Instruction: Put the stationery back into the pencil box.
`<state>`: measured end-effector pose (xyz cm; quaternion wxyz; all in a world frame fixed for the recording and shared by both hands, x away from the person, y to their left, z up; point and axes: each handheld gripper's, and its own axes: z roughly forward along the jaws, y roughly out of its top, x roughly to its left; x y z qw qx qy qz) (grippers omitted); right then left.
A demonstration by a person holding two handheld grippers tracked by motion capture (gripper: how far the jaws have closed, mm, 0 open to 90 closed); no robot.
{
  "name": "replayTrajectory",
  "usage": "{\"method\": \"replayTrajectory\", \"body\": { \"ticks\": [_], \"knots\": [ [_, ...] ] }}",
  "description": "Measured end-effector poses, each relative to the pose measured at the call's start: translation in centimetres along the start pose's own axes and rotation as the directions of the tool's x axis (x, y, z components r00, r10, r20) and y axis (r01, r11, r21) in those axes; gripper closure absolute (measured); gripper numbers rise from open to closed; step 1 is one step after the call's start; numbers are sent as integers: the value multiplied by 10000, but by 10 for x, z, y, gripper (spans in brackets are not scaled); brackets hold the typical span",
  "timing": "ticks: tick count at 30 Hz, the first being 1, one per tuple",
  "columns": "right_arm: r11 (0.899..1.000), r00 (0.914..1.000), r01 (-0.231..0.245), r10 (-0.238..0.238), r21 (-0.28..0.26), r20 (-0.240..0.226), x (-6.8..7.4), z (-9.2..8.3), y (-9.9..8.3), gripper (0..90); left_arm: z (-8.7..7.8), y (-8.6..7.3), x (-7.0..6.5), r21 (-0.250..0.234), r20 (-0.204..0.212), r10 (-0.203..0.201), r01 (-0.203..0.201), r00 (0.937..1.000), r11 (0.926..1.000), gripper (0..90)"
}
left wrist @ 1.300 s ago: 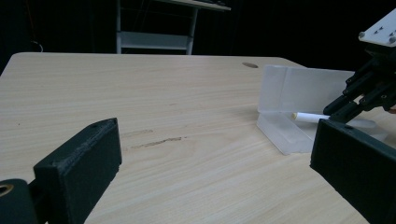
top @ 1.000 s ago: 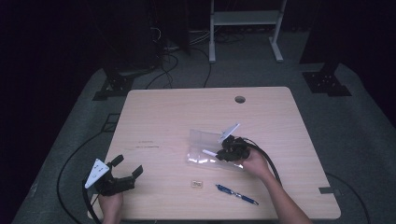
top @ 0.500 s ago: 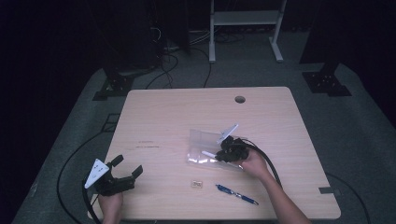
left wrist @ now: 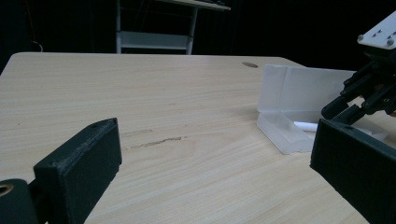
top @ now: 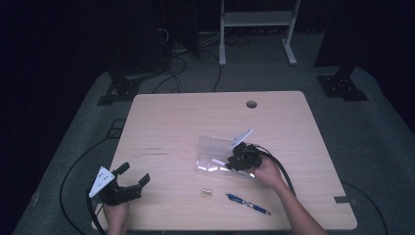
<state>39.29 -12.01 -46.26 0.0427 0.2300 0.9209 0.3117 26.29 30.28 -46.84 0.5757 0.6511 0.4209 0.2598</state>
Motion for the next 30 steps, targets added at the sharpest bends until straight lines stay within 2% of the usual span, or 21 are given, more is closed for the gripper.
{"method": "replayTrajectory", "body": {
  "ticks": [13, 19, 30],
  "knots": [
    [9992, 9996, -177, 170, -346, -204, 5, -13, -4, 622, 0, 0, 0, 21, -5, -9, 9, 10000, 10000, 11],
    [9988, 9996, 90, -104, -478, -280, 12, -20, -2, 599, 1, 0, 0, 40, -17, -8, 8, 10000, 10000, 11],
    [9985, 9996, 131, -145, -536, -248, 20, -26, -11, 564, 1, 0, 0, 107, 6, 63, -63, 10000, 9999, 11]
  ]
}}
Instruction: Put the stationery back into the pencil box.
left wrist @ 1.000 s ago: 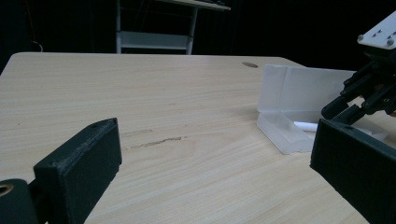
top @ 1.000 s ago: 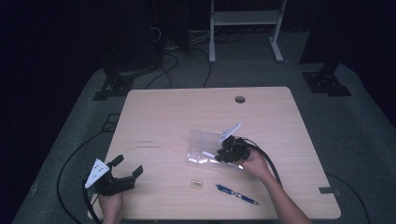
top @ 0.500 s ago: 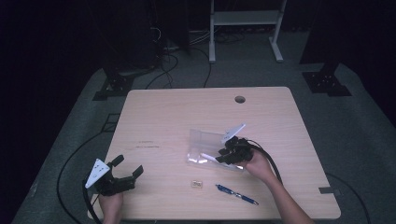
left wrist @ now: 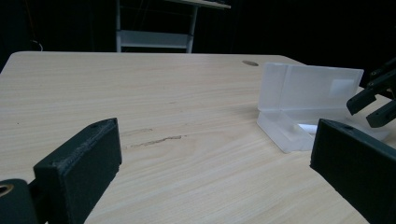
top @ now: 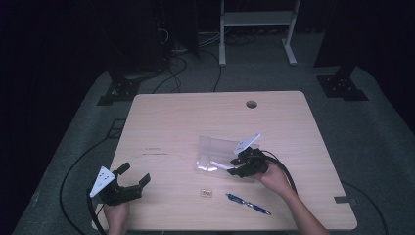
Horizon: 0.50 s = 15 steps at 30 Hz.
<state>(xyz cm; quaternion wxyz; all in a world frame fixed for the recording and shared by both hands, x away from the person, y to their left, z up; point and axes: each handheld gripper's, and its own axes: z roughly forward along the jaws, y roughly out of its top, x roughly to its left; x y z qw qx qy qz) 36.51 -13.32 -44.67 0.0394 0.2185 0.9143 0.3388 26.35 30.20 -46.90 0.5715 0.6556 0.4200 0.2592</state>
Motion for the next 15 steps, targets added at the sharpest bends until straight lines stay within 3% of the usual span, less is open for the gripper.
{"method": "replayTrajectory", "body": {
  "ticks": [15],
  "knots": [
    [9999, 9999, 53, -54, -134, -92, 11, -13, -11, 505, 1, 0, 0, 34, -6, 4, -4, 10000, 10000, 11]
  ]
}}
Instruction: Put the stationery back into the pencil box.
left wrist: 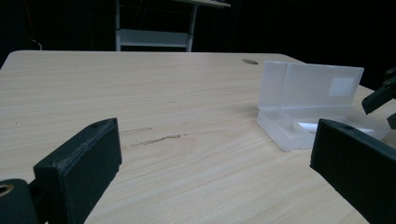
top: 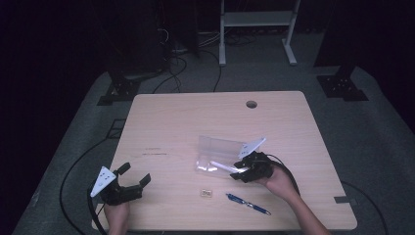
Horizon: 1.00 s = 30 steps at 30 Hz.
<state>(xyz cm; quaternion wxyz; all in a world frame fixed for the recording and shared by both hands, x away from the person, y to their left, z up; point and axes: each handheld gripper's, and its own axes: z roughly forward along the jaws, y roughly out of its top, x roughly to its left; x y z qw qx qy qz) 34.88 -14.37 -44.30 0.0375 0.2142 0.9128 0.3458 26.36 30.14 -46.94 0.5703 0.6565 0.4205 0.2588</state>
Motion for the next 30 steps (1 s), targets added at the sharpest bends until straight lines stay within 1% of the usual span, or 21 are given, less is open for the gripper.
{"method": "replayTrajectory", "body": {
  "ticks": [2, 6, 11, 14, 19, 30],
  "knots": [
    [9999, 9999, -110, 110, -42, -39, 1, -1, -2, 486, 0, 0, 0, -6, 2, 23, -23, 10000, 10000, 11],
    [9998, 9999, -122, 121, -132, -31, 4, -5, -7, 474, 0, 0, 0, -18, -12, 5, -5, 10000, 10000, 11],
    [9998, 9999, -165, 164, -145, -41, 6, -7, -13, 443, -1, 0, 0, -33, -3, 11, -11, 10000, 10000, 11],
    [9997, 9996, -227, 226, -105, -144, 9, -8, -16, 445, -1, 0, 0, -25, -14, 1, -1, 10000, 10000, 11],
    [9996, 9997, -148, 143, -248, -205, 14, -10, -20, 437, -1, 0, 0, -27, -22, 7, -7, 10000, 10000, 11],
    [9997, 9997, -56, 50, -225, -259, 22, -13, -28, 433, -1, 0, 0, -24, -31, 4, -4, 10000, 10000, 11]
  ]
}}
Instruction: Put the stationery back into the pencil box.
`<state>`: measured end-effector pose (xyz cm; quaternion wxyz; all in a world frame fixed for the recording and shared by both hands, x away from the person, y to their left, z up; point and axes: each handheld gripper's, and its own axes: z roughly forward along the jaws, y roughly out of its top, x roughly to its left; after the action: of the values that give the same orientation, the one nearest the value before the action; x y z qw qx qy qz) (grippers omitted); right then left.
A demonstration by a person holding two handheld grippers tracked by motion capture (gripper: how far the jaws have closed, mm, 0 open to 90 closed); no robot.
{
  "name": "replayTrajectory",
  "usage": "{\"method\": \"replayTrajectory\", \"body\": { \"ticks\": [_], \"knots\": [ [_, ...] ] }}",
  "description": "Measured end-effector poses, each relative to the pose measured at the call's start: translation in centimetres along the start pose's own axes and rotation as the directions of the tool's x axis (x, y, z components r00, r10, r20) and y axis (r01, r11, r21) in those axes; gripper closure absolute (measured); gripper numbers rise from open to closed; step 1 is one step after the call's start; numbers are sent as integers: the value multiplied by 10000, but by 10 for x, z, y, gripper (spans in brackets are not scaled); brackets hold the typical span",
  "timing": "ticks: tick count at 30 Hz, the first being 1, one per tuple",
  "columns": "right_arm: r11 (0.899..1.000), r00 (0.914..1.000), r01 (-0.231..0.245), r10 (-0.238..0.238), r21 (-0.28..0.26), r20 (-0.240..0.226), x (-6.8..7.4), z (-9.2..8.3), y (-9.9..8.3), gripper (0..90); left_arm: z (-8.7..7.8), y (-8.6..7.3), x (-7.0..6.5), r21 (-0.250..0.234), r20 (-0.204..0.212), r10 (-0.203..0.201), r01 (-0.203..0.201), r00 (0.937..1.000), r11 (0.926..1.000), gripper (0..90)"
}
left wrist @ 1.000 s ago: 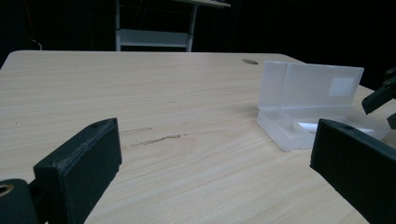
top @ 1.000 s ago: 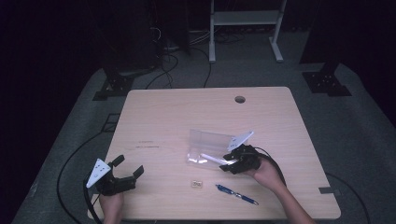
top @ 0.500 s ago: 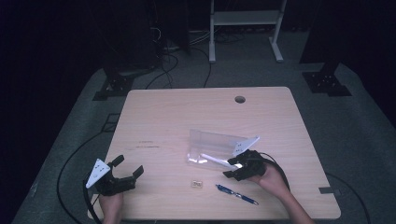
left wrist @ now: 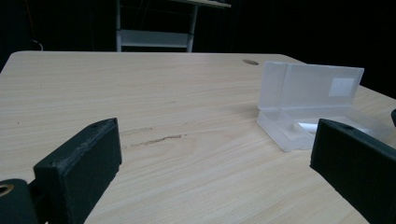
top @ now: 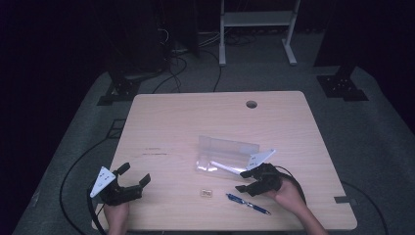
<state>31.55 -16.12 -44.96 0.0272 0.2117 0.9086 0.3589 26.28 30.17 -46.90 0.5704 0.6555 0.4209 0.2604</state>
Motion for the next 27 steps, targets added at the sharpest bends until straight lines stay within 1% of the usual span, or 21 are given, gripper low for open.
{"method": "replayTrajectory", "body": {
  "ticks": [6, 11, 15, 18, 27],
  "knots": [
    [10000, 10000, -26, 26, -22, 57, 2, -1, -5, 426, 0, 0, 0, 6, 5, -8, 8, 10000, 10000, 11],
    [10000, 10000, -53, 53, -14, 6, 5, 0, -8, 426, 0, 0, 0, -5, 8, 16, -16, 10000, 10000, 11],
    [10000, 10000, 49, -49, -70, 21, 10, -1, -11, 424, 0, 0, 0, -5, 14, 19, -19, 10000, 10000, 11],
    [9999, 9999, 102, -102, -16, 24, 13, 0, -14, 424, 0, 0, 0, 0, 14, 46, -46, 10000, 10000, 11],
    [10000, 10000, -2, 3, 70, -68, 19, 0, -26, 426, 0, 0, 0, -6, 7, 29, -29, 10000, 10000, 11]
  ]
}}
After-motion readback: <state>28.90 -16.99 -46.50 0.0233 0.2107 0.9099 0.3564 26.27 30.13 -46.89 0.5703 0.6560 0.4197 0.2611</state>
